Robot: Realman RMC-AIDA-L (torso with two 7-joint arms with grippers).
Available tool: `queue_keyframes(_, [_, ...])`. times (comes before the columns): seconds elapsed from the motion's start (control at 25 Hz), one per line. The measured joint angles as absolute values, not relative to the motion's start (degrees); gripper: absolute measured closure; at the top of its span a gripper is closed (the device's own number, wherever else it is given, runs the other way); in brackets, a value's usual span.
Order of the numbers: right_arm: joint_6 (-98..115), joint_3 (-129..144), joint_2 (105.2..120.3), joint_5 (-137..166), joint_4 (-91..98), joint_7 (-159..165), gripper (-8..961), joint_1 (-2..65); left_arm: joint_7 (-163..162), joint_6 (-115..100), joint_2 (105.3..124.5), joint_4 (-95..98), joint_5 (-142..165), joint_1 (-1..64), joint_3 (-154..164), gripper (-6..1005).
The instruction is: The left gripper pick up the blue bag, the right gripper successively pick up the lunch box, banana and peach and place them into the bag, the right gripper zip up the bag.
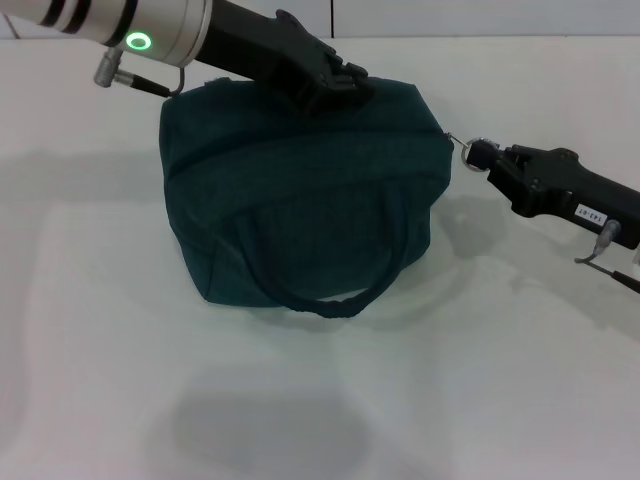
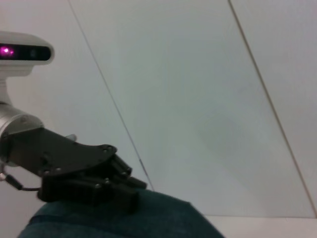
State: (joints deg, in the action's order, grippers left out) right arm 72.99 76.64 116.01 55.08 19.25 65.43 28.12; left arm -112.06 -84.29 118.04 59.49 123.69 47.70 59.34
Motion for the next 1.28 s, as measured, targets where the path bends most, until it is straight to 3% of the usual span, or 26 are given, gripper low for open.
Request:
queue_keyframes(0.2, [70.59,76.60,116.02,54.12,19.25,65.40,939,28.16,-112.76,-84.90,117.72,59.50,123.74,47.53,59.33,896])
queue_keyframes(0.92, [64.39,77.82,116.19,54.07,18.45,66.07,937,29.01,-113.53,-86.39,117.03,60.94,123.31,47.67,58.62,945])
queue_keyframes(1.28, [65.78,78.05,116.19,54.08,18.45,66.09,936,28.79,-113.60,-86.04,117.51,61.09,123.92,48.53,59.21,894])
